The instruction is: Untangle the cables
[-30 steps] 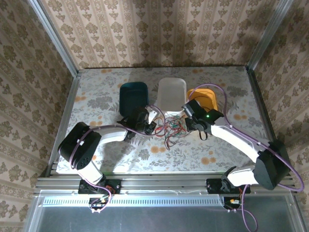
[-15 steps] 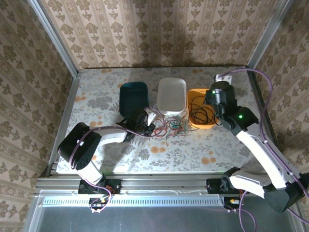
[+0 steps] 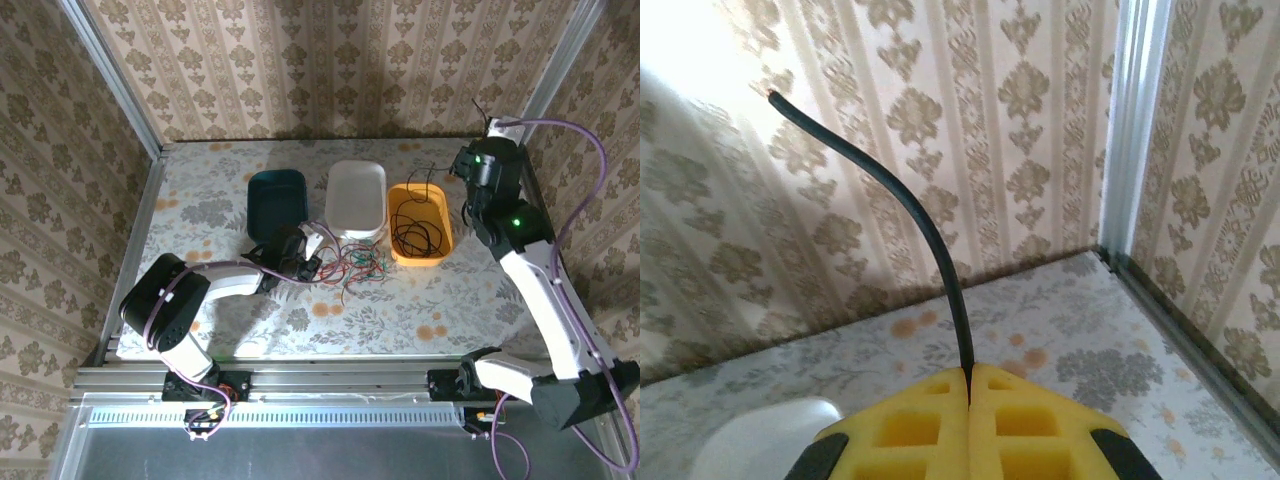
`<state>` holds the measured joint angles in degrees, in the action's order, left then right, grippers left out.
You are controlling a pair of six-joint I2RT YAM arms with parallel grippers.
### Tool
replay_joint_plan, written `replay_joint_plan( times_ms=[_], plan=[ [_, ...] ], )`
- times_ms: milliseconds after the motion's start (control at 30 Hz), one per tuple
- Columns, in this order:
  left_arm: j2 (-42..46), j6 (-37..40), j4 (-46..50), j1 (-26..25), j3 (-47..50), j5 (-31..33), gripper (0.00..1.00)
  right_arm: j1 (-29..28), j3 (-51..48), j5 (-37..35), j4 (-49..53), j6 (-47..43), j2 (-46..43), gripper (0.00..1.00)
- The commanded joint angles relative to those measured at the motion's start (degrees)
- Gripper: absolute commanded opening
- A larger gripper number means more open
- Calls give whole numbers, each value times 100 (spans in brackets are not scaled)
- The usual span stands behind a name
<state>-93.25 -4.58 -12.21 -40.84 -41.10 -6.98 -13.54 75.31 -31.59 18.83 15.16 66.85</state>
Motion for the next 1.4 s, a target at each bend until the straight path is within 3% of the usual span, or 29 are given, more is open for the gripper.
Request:
replay_joint_plan(
  times_ms=[0, 300, 633, 900, 1000, 1133, 1367],
  plan=[
    [62, -55, 9, -16, -90, 39, 0, 15, -106, -306, -151, 106, 401, 0],
    [114, -54, 42, -38, -117, 22, 0, -259, -511, -701, 945, 569, 1552, 0],
    [123, 52, 166, -47, -284, 2, 0, -250, 13, 985, 2037, 691, 3338, 1],
    [202, -21, 135, -86, -253, 35, 0, -211, 235, 1517, 2020, 842, 4028, 3],
    [245, -17, 138, -102, -276, 69, 0, -204, 313, 1456, 2064, 884, 4098, 10],
    [307, -13, 151, -106, -302, 92, 0, -202, 307, 1207, 2050, 868, 3797, 32],
    [308, 1, 138, -121, -326, 83, 0, -215, 165, 814, 2038, 744, 2957, 37]
  ],
)
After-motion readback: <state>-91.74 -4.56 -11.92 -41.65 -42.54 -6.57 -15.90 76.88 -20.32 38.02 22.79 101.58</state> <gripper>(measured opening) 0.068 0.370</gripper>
